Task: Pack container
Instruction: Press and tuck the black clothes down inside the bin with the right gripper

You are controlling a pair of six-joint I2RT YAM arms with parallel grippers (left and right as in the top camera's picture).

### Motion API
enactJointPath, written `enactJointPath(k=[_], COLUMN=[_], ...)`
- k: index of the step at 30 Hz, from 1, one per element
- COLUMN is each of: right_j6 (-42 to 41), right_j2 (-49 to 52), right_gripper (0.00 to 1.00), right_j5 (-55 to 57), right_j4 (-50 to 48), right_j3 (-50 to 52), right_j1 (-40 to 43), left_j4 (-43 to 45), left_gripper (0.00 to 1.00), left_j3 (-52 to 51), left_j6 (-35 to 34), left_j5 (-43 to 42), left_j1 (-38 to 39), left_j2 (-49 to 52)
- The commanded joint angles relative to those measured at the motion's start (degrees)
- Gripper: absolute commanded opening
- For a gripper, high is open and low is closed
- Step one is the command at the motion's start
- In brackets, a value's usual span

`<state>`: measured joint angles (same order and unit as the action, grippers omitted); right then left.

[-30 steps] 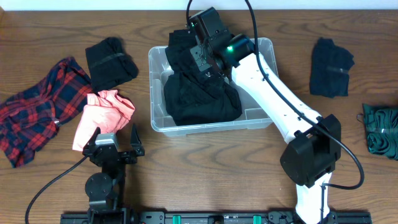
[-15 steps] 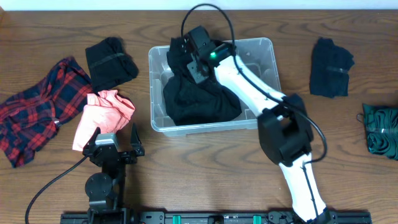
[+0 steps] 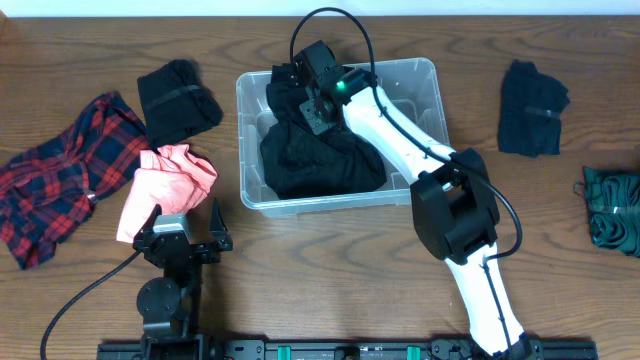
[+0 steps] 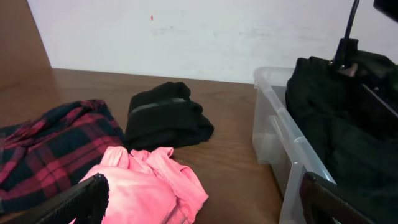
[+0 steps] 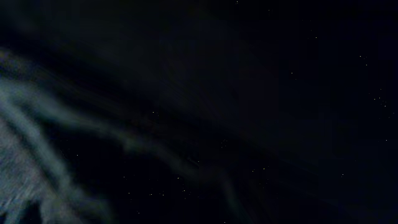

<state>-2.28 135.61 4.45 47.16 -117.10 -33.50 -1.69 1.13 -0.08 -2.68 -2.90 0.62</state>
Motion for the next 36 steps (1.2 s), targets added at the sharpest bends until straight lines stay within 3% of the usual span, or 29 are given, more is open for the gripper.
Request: enactJointPath(k=[1,10,19,32,36], right_j6=[0.9,-0.4,-0.2,-0.2,0.7], right_j2=[-4.2,-17.2,-14.4,-9.2,-9.3], right_gripper=[0.01,0.01,0.01,0.06,0.01], right_j5=[-1.9,-2.3,-7.7,-7.7,-7.7], right_j4=[1.9,8.5,16.9,17.3,16.8], right_j3=[-2.0,-2.2,1.1,15.5,14.8], right_j1=[0.4,0.1,-2.3,-3.6,-3.6], left_j4=[-2.2,-2.2,-2.2,-2.2,-2.2], left_gripper=[0.98,0.98,0.98,0.98,0.98], left_j3=[-0.9,-0.9,-0.9,-0.9,-0.9], left_j6=[0.5,0.5,0.5,0.5,0.5], left_j5=[0.5,0.5,0.5,0.5,0.5], left_j1=[0.1,0.1,0.1,0.1,0.1], left_j2=[-0.3,-0.3,-0.3,-0.3,-0.3])
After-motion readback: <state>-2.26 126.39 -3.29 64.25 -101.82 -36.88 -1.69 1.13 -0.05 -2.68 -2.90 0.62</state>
